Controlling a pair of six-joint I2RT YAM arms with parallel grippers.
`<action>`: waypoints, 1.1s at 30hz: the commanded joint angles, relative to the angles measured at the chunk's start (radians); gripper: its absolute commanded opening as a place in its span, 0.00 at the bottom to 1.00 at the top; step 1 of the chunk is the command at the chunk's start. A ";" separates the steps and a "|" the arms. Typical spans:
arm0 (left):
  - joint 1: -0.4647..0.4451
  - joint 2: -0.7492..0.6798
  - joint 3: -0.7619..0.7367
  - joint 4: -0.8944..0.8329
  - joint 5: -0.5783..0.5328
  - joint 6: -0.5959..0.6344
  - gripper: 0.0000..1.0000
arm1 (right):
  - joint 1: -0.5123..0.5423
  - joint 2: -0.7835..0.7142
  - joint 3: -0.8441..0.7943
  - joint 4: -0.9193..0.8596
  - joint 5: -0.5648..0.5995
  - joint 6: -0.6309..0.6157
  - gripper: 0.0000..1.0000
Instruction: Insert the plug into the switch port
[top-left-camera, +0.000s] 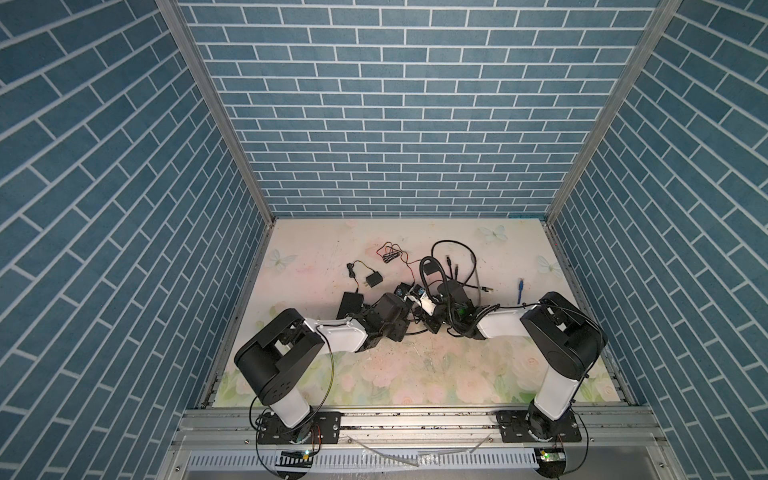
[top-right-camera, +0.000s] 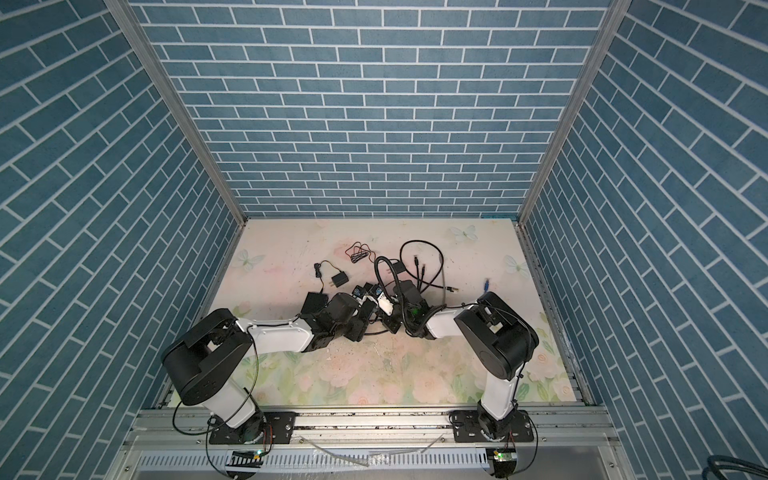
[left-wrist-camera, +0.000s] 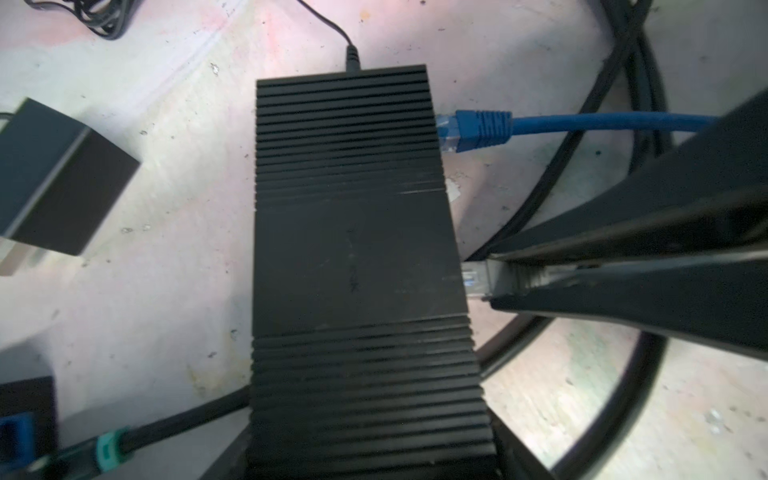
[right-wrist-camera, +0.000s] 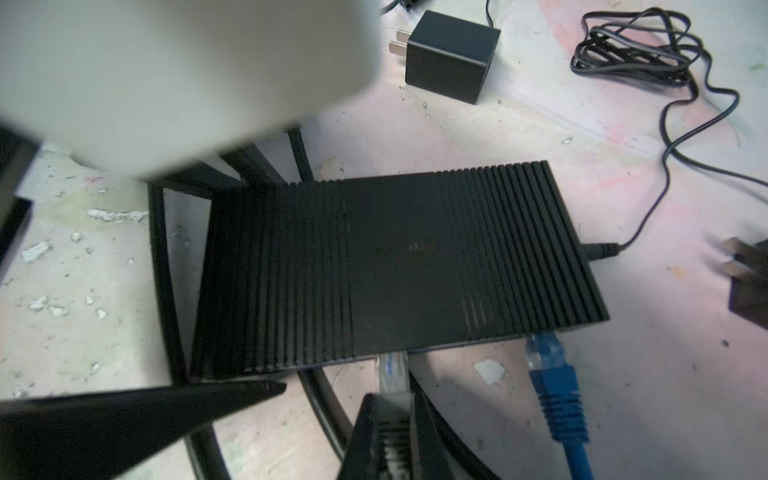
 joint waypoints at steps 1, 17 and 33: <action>-0.101 -0.014 -0.023 0.121 0.355 0.100 0.82 | 0.069 -0.035 0.010 0.154 -0.038 -0.050 0.00; -0.029 -0.253 -0.129 0.090 0.252 0.095 0.99 | 0.029 -0.065 -0.031 -0.013 0.065 -0.041 0.04; 0.170 -0.693 -0.197 -0.116 -0.070 0.045 1.00 | -0.121 -0.338 -0.091 -0.133 0.122 0.021 0.34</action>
